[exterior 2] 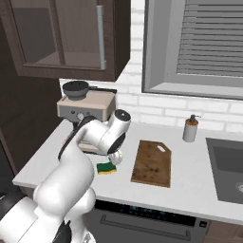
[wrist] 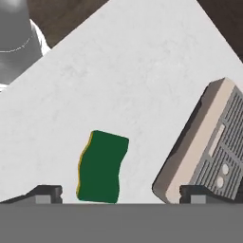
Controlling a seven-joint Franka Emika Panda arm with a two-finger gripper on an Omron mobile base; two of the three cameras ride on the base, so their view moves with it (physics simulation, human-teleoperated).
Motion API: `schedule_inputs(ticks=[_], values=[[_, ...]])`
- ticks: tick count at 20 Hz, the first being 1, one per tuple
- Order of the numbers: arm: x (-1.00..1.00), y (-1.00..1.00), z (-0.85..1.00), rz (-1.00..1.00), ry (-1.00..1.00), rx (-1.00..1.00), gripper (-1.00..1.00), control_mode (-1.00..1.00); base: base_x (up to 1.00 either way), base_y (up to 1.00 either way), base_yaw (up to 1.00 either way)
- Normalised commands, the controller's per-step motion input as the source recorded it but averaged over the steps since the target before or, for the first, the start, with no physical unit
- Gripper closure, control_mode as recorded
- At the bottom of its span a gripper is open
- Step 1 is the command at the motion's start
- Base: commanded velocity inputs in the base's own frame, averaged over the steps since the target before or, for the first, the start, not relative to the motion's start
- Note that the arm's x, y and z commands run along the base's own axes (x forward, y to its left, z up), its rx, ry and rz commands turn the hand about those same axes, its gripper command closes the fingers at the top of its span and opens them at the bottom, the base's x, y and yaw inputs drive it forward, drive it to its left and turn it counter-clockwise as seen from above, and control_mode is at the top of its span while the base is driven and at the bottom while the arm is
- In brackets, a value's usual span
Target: Pick up the sponge from the counter and clean the cutting board by briefly scrubbing or pressing down on the cutting board. Once finished, release the sponge.
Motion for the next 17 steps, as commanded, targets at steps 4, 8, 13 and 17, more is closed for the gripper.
schedule_inputs(ticks=[4, 8, 13, 17], values=[[-0.56, -0.01, 1.0, 0.3, -0.18, -0.29, -1.0, -1.0, 0.0, 0.0, 0.0], [-0.57, 0.0, 1.0, 0.22, -0.17, -0.26, -1.0, -1.0, 0.0, 0.0, 0.0], [-0.57, 0.05, 0.92, 0.15, -0.05, -0.09, -1.0, -1.0, 0.0, 0.0, 0.0], [-0.4, 0.14, 0.55, 0.18, -0.02, -0.05, -1.0, -1.0, 0.0, 0.0, 0.0]])
